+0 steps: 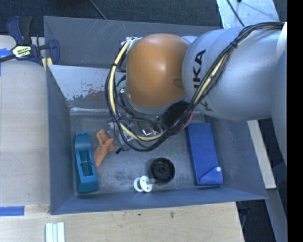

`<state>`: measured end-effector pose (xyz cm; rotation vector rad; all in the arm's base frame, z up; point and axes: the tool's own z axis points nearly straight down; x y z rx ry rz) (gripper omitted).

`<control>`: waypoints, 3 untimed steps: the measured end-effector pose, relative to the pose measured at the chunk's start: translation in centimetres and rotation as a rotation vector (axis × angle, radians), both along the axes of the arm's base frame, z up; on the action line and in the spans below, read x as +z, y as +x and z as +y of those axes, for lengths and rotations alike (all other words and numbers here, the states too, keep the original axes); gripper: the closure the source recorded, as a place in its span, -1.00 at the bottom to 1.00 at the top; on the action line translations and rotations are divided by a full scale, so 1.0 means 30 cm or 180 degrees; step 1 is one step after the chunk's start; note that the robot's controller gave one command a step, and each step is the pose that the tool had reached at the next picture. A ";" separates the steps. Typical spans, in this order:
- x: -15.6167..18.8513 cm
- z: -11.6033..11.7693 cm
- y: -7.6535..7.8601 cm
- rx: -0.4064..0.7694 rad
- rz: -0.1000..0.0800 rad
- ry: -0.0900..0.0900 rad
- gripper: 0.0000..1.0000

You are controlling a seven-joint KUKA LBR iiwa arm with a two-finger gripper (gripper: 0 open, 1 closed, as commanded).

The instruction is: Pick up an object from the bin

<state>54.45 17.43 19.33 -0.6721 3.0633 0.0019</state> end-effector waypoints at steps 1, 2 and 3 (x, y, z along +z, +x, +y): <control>0.009 -0.007 0.016 0.0009 0.0004 -0.0001 1.00; -0.042 -0.025 0.007 0.0497 -0.0011 -0.0003 1.00; 0.080 -0.041 -0.022 0.0819 0.0034 -0.0008 1.00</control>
Offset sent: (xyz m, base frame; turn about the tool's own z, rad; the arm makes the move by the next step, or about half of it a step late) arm -0.0019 -0.0135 -0.0438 -0.2872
